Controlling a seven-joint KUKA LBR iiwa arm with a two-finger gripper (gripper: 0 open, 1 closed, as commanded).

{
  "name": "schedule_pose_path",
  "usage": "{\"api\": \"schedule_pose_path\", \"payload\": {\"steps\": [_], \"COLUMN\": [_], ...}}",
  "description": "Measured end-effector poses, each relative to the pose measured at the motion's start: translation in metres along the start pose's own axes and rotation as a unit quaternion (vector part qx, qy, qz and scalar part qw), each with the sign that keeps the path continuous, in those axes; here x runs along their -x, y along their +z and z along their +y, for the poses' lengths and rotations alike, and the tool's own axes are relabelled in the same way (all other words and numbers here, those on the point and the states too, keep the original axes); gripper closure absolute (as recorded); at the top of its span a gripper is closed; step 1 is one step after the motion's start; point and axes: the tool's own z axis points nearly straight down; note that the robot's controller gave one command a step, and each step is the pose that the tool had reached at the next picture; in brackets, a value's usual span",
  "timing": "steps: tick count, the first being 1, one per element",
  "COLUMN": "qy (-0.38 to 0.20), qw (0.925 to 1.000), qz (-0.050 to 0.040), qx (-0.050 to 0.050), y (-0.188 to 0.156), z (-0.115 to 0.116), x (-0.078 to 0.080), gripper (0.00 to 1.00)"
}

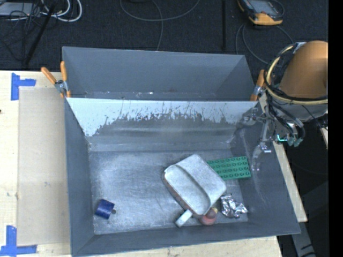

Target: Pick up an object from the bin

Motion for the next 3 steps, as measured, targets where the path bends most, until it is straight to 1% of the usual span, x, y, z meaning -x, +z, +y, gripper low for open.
{"api": "schedule_pose_path", "payload": {"steps": [1,2,3], "qy": [-0.075,-0.15,-0.096], "qw": [0.9972,0.9887,0.9954], "qz": [-0.0057,-0.0037,-0.005], "qx": [-0.001,-0.001,-0.001], "y": [0.104,0.085,0.086], "z": [-0.006,0.003,-0.008], "x": [0.012,-0.002,0.003], "gripper": [0.0,0.0,0.0]}}
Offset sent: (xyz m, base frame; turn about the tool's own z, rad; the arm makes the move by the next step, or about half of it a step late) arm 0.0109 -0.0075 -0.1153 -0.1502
